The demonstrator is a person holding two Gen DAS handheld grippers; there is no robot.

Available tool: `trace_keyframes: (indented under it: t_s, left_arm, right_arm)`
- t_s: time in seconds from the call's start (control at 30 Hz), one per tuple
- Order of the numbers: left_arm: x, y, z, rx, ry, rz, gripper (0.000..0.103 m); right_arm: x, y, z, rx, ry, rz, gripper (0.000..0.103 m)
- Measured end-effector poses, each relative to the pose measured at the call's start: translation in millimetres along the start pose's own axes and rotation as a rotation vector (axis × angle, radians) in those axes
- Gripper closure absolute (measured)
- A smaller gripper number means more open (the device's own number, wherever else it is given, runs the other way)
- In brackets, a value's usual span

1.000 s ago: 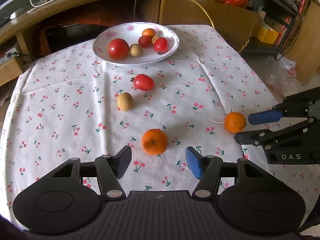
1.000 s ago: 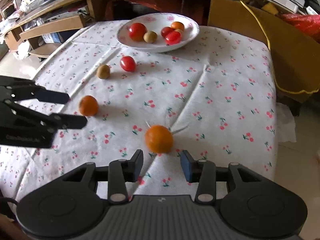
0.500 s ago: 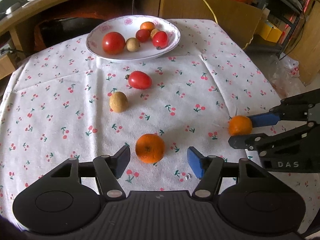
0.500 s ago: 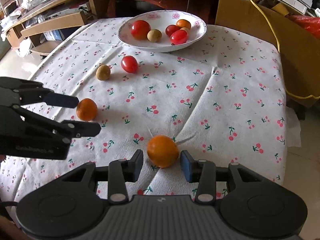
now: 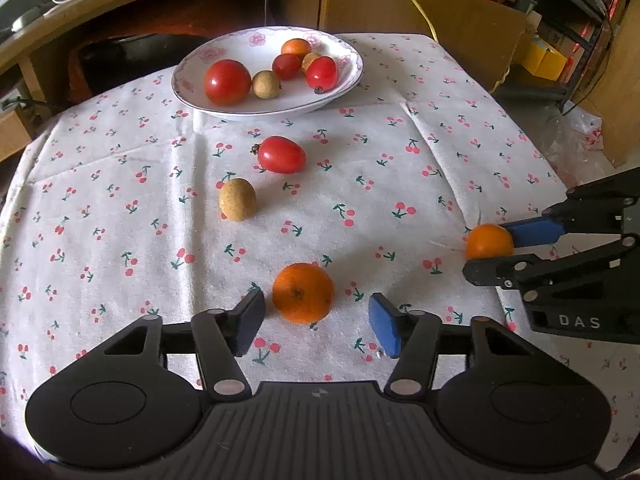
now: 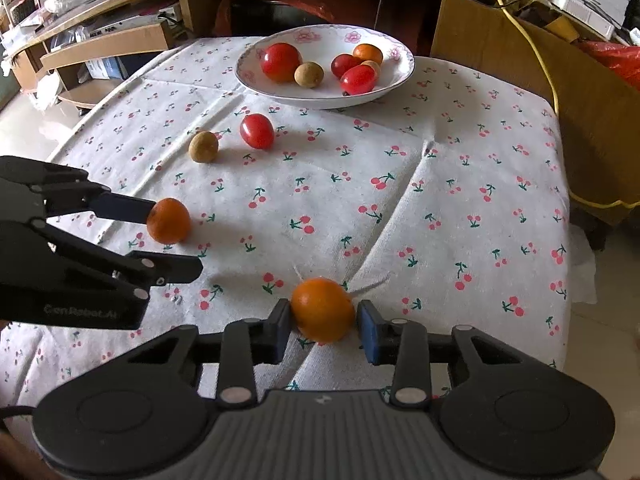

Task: Organize fruits
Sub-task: 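Close the left gripper on the mandarin while the right holds its mandarin, then carry both mandarins over the white bowl with both grippers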

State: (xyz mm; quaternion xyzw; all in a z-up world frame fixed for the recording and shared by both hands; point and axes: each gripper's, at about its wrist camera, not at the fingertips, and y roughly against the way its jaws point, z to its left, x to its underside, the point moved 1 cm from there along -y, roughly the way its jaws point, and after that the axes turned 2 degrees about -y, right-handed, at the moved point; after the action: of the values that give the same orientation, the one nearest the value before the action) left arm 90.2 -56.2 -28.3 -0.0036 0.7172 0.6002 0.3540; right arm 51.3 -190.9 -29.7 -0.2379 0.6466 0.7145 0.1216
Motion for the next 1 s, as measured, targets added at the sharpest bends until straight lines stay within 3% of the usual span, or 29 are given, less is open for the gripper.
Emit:
trace_keyframes:
  t_s: [0.1,0.3,0.63,0.8,0.87,0.9,1.0]
  left_arm:
    - [-0.4,-0.1,1.5,-0.002,0.000,-0.008,0.056]
    - [-1.2,0.7,-1.1,-0.016,-0.021,-0.005,0.063]
    - [-1.4,-0.3,0.3,-0.009,-0.009,-0.009,0.061]
    - [0.6,-1.1,-6.8,-0.028,-0.037,-0.011,0.053]
    - [0.4,-0.8,-5.4,-0.026,-0.027,-0.011,0.056]
    - [-0.3,-0.2,-4.5,-0.033,-0.023,-0.014,0.064]
    - [-2.2,1.1,-2.7,-0.017,-0.006,-0.017,0.064]
  right_arm:
    - [0.9,0.5,0.5,0.004,0.002,0.000,0.069]
    - [1.4,1.8,-0.8,-0.004,-0.005,-0.004,0.069]
    - [1.3,1.4,-3.9,-0.014,-0.028,-0.010,0.069]
    - [-0.4,0.2,-2.7,-0.015,-0.026,-0.011,0.069]
    - [-1.6,-1.1,-3.0,-0.014,-0.018,-0.011,0.069]
    - [-2.7,-1.5,-3.8,-0.014,-0.021,-0.008,0.069]
    - [-5.8,-2.9,-5.5,-0.013,-0.029,-0.002,0.069]
